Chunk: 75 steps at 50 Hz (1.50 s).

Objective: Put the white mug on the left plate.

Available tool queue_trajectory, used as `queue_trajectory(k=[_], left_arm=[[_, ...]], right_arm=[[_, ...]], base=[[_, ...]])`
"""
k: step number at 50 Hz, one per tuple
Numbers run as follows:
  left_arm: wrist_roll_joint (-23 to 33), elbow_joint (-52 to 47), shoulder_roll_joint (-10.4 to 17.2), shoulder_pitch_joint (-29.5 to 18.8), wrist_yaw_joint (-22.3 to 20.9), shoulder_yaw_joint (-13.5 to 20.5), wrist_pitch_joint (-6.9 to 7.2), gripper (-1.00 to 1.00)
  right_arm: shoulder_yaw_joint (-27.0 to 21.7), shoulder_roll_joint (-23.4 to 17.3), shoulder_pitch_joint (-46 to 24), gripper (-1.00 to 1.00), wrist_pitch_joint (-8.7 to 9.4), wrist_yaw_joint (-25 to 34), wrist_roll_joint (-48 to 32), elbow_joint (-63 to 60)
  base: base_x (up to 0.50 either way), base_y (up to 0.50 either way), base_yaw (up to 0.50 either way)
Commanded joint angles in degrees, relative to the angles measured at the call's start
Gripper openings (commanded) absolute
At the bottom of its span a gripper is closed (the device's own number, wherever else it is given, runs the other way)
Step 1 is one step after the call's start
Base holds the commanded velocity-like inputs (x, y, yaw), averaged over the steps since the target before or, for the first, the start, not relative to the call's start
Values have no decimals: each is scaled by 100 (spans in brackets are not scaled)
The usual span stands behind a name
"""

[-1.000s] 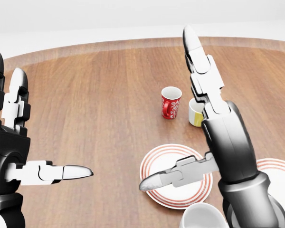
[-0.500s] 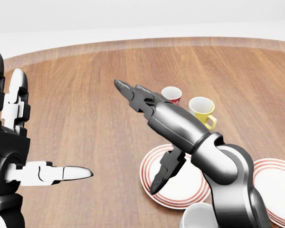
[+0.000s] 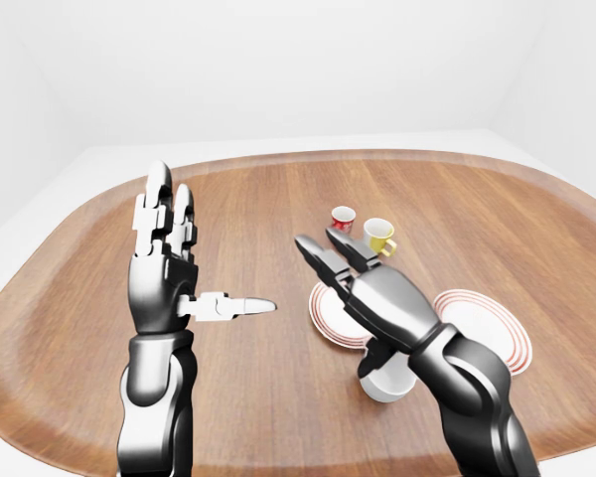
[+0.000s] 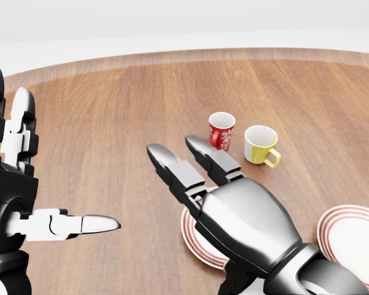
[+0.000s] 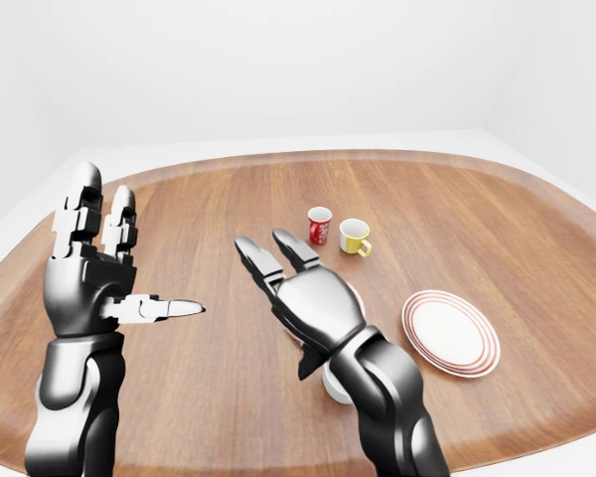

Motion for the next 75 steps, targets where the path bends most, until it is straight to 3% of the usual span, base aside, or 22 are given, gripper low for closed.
queue_trajectory(k=[1,2,5,16,31,37,75], left_arm=[[12,9,-3,8,-7,-3,0,100],[12,9,-3,7,-7,-3,0,100],[9,24,2,-9,-1,8,0,100],[-19,-4,20,-46,-7,67,0,100],[-36,-6,27,-75,18,80,0,100],[-35,1,33,-83,16,84,0,100],[-23,-14,22,-55,5,55,0,100]], right_arm=[[455,-200,230,100,0,0,-571,-817],[452,-202,228,100,0,0,-556,-814],[-168,164,320,100,0,0,-214,-456],[-608,408,598,100,0,0,187,-417],[-576,404,1025,100,0,0,289,-875],[-834,485,1271,100,0,0,483,-633],[-1457,790,1680,100,0,0,-225,-61]], base=[[0,0,0],[0,0,0],[0,0,0],[0,0,0],[0,0,0],[0,0,0],[0,0,0]])
